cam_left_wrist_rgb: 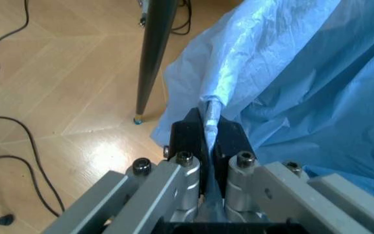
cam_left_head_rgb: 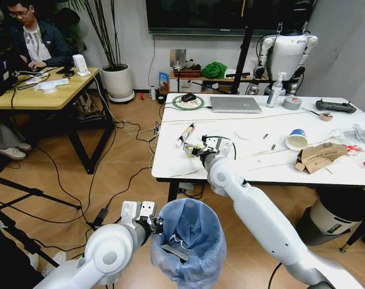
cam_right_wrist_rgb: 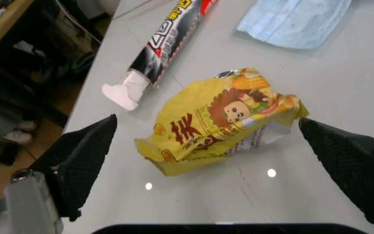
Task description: Pick up the trash bin and place the trash from the table into it.
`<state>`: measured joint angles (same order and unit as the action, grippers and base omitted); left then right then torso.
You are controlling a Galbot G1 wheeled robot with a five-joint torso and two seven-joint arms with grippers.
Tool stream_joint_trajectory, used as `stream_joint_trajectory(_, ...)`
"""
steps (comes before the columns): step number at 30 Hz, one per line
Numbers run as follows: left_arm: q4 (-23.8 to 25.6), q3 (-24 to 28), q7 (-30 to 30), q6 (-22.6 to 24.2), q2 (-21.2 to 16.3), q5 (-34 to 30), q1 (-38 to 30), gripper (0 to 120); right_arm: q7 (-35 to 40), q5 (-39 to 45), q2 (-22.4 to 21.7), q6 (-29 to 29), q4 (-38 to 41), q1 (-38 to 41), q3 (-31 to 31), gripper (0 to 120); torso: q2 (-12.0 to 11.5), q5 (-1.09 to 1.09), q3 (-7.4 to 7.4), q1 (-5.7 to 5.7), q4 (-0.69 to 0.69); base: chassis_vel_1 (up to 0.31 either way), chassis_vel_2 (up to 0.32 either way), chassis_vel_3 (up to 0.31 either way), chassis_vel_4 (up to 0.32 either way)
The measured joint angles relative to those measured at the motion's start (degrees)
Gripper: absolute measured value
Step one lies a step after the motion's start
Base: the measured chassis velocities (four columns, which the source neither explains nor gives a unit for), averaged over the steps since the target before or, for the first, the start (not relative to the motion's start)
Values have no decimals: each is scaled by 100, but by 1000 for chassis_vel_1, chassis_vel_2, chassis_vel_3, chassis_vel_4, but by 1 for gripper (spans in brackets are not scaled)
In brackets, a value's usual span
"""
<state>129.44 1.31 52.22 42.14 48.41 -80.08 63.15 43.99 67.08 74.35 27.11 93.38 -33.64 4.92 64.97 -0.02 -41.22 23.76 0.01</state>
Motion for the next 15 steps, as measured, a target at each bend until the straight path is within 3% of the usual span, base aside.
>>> stream_joint_trajectory(7,-21,28,-106,0,-9,83,-24,0,71,-69,75,-31,-236,90,-1,100,0,1,0,-1,-1,0,0,0,0)
stream_joint_trajectory(12,11,13,-131,0,-51,111,-4,0,10,-220,91,-76,-361,104,10,82,0,2,0,-1,0,0,0,0,0)
stream_joint_trajectory(15,23,9,-139,0,-55,113,-4,0,-69,-298,81,-125,-384,97,15,77,0,2,1,-1,0,0,0,0,0)
